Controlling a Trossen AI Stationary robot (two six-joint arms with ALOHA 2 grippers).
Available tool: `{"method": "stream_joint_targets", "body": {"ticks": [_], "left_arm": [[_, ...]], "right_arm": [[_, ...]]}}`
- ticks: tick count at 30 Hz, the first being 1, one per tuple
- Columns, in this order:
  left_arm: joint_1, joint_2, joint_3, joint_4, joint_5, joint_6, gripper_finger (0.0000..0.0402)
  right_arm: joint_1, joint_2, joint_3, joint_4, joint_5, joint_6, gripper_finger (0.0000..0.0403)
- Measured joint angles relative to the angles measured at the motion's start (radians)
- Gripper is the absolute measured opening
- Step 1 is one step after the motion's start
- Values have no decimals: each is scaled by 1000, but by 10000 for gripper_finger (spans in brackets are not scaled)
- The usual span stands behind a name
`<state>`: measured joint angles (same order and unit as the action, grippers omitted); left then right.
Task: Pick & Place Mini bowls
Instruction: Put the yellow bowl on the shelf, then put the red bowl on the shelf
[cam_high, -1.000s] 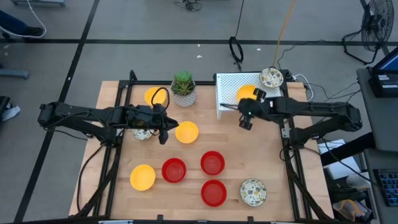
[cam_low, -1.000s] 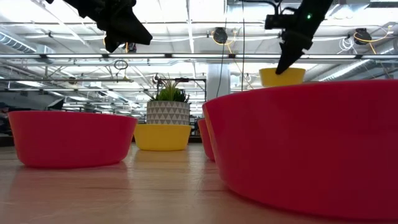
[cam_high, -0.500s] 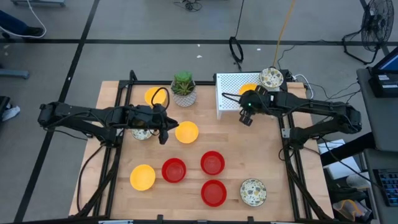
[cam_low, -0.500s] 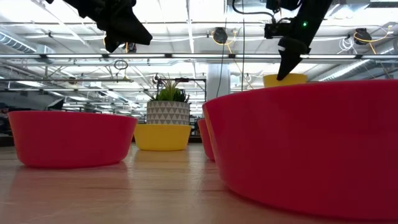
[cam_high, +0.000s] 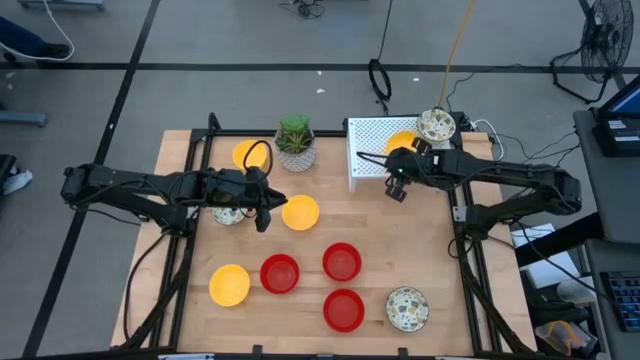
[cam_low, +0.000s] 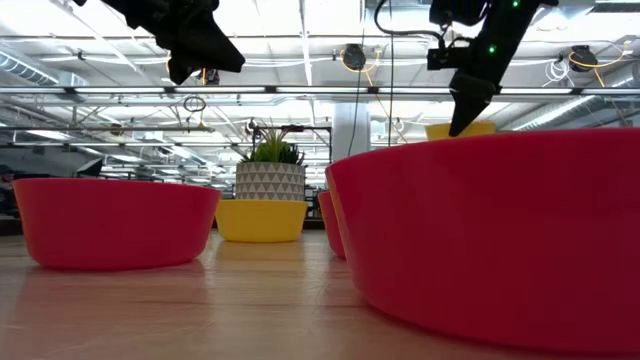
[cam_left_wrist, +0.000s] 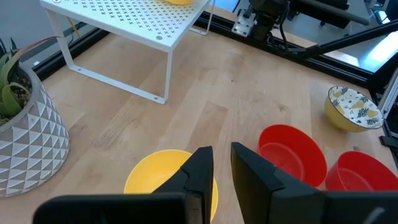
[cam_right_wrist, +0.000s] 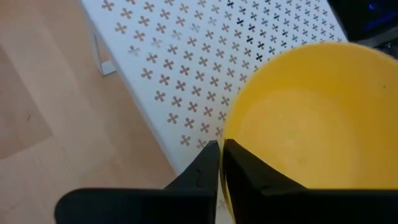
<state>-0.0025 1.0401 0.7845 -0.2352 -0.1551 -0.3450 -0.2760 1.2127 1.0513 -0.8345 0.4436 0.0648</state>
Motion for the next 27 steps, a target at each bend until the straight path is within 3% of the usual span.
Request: {"method": "stream_joint_targets", "body": {"ticks": [17,22,27], "left_arm": [[0,0,0,7,-3,21,63],[0,0,0,52,-1,60,63],[0,0,0,92,32,82,63]], "right_arm": [[2,-93,-1,75,-1,-84,135],[3,-159,-1,124,-4,-84,153],[3,-209,-1,163,-78,-73,158]]}}
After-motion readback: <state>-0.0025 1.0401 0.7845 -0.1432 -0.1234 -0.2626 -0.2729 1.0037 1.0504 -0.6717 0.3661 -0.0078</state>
